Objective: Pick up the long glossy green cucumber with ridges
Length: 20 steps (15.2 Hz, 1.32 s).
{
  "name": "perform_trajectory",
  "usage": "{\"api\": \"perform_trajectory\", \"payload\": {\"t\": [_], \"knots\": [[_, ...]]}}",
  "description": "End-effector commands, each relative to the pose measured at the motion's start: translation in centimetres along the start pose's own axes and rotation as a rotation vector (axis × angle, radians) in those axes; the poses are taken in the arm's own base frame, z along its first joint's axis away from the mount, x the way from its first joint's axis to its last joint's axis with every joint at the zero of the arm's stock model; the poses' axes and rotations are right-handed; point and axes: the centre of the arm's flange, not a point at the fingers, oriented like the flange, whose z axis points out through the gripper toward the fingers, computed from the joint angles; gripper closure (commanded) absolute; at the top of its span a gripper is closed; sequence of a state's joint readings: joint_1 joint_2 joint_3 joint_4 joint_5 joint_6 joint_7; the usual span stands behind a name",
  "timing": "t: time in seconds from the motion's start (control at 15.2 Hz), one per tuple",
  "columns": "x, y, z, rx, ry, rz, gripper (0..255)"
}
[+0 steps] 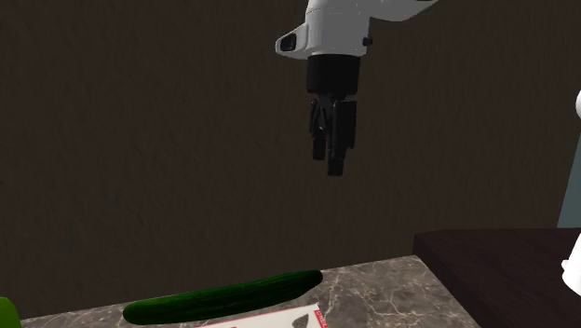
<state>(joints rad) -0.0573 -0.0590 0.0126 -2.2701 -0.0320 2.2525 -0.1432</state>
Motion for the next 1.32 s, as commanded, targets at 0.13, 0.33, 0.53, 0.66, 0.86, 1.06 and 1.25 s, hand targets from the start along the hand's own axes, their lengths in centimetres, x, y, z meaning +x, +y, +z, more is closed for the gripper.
{"api": "perform_trajectory", "payload": {"t": [0.13, 0.33, 0.53, 0.66, 0.86, 1.06, 1.25], "knots": [[3.4, 0.9, 4.3, 0.016, -0.01, 0.009, 0], [5.7, 1.5, 7.5, 0.028, -0.018, 0.016, 0], [8.0, 2.1, 10.8, 0.04, -0.026, 0.023, 0], [9.6, 2.4, 13.0, 0.048, -0.031, 0.028, 0], [11.8, 3.0, 16.3, 0.06, -0.038, 0.034, 0], [14.1, 3.5, 19.7, 0.072, -0.046, 0.041, 0], [14.7, 3.6, 21.7, 0.075, -0.048, 0.043, 0]]}}
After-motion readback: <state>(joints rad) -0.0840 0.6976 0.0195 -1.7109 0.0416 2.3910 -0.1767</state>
